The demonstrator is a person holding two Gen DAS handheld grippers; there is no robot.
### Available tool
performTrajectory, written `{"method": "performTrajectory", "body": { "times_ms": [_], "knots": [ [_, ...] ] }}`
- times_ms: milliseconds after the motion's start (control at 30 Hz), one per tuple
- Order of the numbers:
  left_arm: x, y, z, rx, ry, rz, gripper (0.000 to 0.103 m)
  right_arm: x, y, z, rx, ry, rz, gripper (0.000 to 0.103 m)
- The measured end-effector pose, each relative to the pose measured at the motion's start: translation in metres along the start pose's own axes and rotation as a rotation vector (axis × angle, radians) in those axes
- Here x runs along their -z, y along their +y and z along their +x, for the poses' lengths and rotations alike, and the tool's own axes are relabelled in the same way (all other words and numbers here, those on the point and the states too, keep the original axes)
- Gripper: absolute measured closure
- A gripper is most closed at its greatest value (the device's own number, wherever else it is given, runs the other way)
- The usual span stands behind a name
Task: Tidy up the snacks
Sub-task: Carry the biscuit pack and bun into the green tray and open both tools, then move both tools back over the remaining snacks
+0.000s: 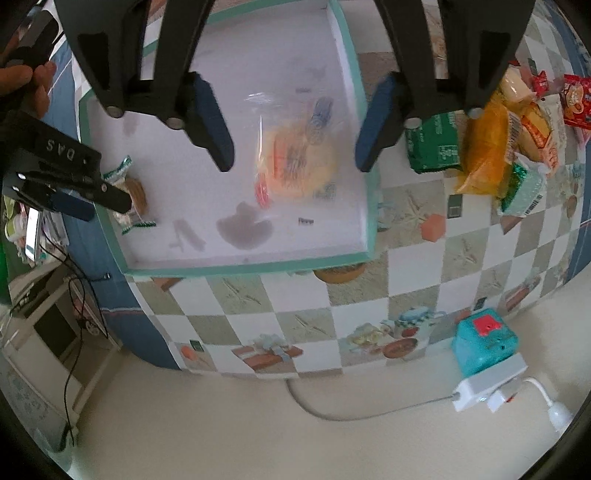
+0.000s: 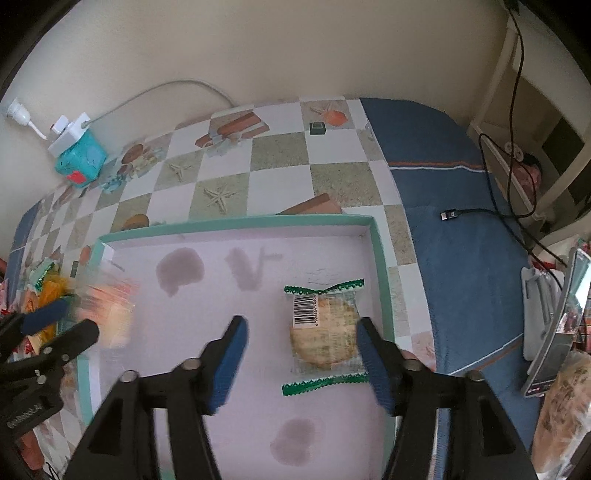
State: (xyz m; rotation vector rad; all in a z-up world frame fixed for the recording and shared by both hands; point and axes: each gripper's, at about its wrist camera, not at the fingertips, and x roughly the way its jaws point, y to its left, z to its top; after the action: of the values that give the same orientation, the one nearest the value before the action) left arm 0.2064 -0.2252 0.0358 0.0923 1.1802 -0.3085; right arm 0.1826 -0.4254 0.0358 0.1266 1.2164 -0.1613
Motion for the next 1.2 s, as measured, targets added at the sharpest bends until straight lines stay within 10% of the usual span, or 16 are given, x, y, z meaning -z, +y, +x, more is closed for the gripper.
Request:
{"method": "performTrajectory", "body": {
  "times_ms": [333,433,1200],
  "knots": [
    [0.008,0.053,-0.024,-0.077,-0.035,-0.212,0.013,0.003,0.022,-0.011,-0.009,0.002,-0.033,0.017],
    [0.018,0.072,-0.028,-0.139,-0.043,-0.260,0.013,0.006,0.031,-0.013,-0.020,0.004,-0.039,0.000],
    [0.092,0.228,-0.075,-0.388,-0.107,-0.538,0.004,0.018,0.132,-0.037,-0.010,-0.070,-0.136,0.000]
  ]
}}
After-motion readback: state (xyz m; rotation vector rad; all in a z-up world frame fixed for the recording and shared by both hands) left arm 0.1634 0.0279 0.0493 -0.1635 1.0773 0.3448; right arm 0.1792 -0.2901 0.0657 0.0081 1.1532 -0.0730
